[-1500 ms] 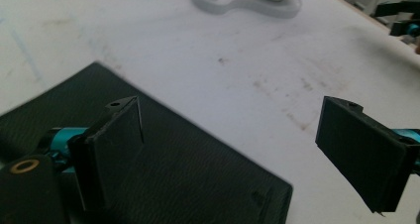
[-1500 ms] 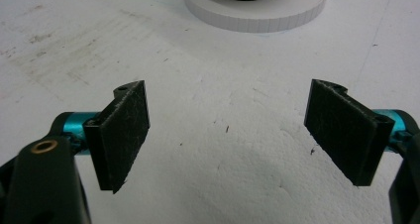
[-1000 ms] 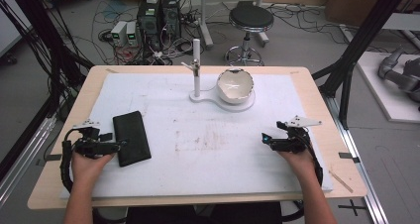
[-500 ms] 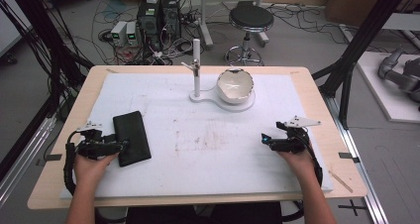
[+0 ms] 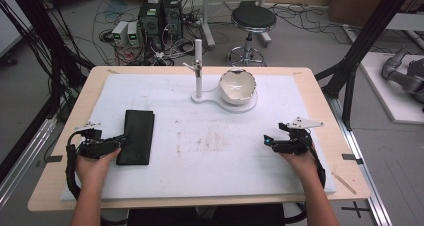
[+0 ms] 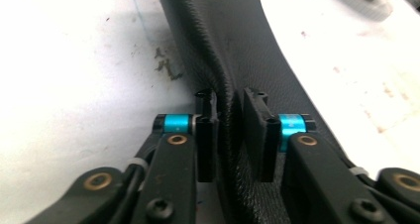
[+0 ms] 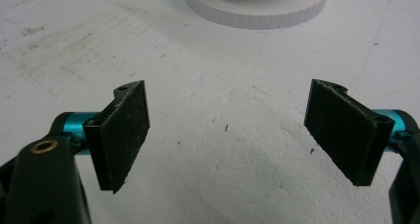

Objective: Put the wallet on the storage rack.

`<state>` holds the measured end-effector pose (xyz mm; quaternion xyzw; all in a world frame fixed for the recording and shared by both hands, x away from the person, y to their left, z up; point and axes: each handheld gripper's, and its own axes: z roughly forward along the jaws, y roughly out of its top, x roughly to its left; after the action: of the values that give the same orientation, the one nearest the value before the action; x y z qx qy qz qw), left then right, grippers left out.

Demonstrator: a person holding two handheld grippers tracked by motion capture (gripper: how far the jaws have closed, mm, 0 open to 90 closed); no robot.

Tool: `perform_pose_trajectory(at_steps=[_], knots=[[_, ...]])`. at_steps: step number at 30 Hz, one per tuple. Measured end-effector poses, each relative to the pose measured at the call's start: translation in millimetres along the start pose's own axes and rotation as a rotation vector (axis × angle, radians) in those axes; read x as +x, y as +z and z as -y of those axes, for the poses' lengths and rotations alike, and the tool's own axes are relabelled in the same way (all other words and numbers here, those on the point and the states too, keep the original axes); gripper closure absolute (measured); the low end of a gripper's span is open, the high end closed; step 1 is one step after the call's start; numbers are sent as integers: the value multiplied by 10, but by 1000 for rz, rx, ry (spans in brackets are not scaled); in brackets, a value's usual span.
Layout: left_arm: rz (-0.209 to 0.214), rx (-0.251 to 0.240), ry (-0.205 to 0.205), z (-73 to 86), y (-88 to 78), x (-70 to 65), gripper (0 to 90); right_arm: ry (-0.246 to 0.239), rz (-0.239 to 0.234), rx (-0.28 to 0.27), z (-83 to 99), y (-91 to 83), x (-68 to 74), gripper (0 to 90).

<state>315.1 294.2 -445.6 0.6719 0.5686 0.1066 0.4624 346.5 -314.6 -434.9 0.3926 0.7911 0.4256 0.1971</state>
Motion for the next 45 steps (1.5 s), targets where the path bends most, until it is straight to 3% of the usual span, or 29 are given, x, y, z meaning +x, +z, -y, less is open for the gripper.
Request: perform_pose_trajectory(at_steps=[3,6,11,16,25,34,41,42,45], knots=[[61,-36,-20,-20,-20,30,797,4,0,1,0,0,-1,179],[106,-35,-3,-50,-53,25,805,5,-1,-4,0,0,-5,179],[166,-57,66,-147,-144,-77,813,7,-2,-6,-1,-6,-6,179],[186,-55,125,-245,-173,-232,817,11,-8,-14,-6,-16,-4,179],[281,-71,270,-459,-200,-648,818,29,-40,-59,-64,-84,-9,179],[378,-44,413,-666,-118,-1118,817,37,-123,-113,-175,-148,47,179],[477,-3,459,-684,53,-1360,816,9,-223,-173,-405,-195,145,179],[489,10,468,-681,82,-1389,816,-7,-255,-179,-485,-186,198,179],[518,39,490,-661,164,-1480,816,-24,-297,-178,-564,-165,256,179]])
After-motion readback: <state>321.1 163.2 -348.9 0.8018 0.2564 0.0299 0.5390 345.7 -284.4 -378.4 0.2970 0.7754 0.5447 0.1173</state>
